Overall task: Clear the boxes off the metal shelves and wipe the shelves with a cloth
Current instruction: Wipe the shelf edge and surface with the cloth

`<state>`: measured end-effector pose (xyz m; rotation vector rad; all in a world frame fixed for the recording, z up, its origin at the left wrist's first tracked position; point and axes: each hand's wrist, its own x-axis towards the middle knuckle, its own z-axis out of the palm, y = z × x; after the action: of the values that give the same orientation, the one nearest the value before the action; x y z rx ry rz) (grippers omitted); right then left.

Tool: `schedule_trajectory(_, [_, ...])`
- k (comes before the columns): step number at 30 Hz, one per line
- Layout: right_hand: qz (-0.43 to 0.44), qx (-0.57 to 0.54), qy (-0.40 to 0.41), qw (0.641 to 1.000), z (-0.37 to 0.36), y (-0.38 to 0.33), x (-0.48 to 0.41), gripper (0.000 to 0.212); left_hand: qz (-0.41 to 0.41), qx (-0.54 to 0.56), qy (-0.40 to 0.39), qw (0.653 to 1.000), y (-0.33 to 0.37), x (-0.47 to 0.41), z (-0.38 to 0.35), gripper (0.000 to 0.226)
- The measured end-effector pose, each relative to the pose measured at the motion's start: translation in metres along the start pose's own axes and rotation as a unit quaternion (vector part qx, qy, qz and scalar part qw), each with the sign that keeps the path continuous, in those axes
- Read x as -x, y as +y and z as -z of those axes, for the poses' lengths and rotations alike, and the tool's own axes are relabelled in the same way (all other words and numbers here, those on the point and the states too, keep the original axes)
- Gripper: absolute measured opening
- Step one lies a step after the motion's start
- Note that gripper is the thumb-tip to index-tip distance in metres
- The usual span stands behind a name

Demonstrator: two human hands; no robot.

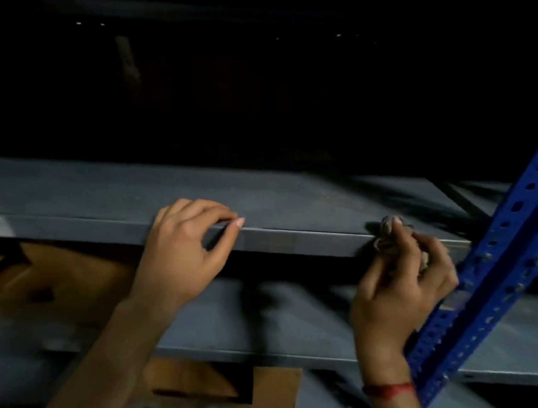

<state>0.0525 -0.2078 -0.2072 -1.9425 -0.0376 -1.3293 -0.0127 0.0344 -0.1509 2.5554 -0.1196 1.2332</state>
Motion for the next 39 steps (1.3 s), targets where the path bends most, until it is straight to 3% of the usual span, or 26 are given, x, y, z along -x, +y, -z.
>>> schedule_trajectory(3, [0.03, -0.041, -0.061, 0.997, -0.016, -0.054, 0.037, 0.049, -0.009, 0.01, -0.029, 0.999, -0.003, 0.003, 0.003, 0.026])
schedule_trajectory(7, [0.138, -0.043, -0.174, 0.974, -0.035, -0.118, 0.076, 0.057, -0.025, 0.013, -0.062, 0.998, -0.013, -0.003, 0.007, 0.025])
schedule_trajectory(11, [0.213, 0.002, -0.157, 0.964, -0.03, -0.081, 0.06, 0.058, -0.063, 0.036, -0.05, 0.996, -0.033, 0.005, 0.019, 0.025])
schedule_trajectory(15, [0.053, 0.064, -0.047, 0.995, -0.006, -0.021, 0.026, 0.049, -0.04, -0.049, 0.018, 0.998, -0.082, 0.023, 0.046, 0.031])
schedule_trajectory(19, [-0.038, 0.045, 0.046, 0.997, -0.032, -0.058, 0.036, 0.045, 0.022, -0.122, 0.021, 0.992, -0.134, 0.038, 0.071, 0.038])
schedule_trajectory(25, [0.017, -0.035, 0.013, 0.999, -0.081, -0.171, 0.107, 0.047, 0.016, -0.082, 0.03, 0.996, -0.155, 0.041, 0.077, 0.036])
schedule_trajectory(29, [0.17, -0.038, -0.097, 0.98, -0.109, -0.247, 0.164, 0.041, 0.014, -0.066, 0.038, 0.997, -0.159, 0.043, 0.077, 0.037])
schedule_trajectory(32, [0.254, 0.01, -0.096, 0.962, -0.106, -0.226, 0.15, 0.039, -0.004, -0.032, 0.031, 0.999, -0.167, 0.043, 0.08, 0.034])
schedule_trajectory(34, [0.224, 0.06, -0.075, 0.97, -0.088, -0.182, 0.129, 0.045, -0.008, -0.009, 0.023, 1.0, -0.169, 0.044, 0.082, 0.032])
schedule_trajectory(39, [-0.017, 0.038, 0.004, 0.999, -0.063, -0.139, 0.089, 0.041, 0.001, 0.009, 0.018, 1.0, -0.169, 0.042, 0.082, 0.03])
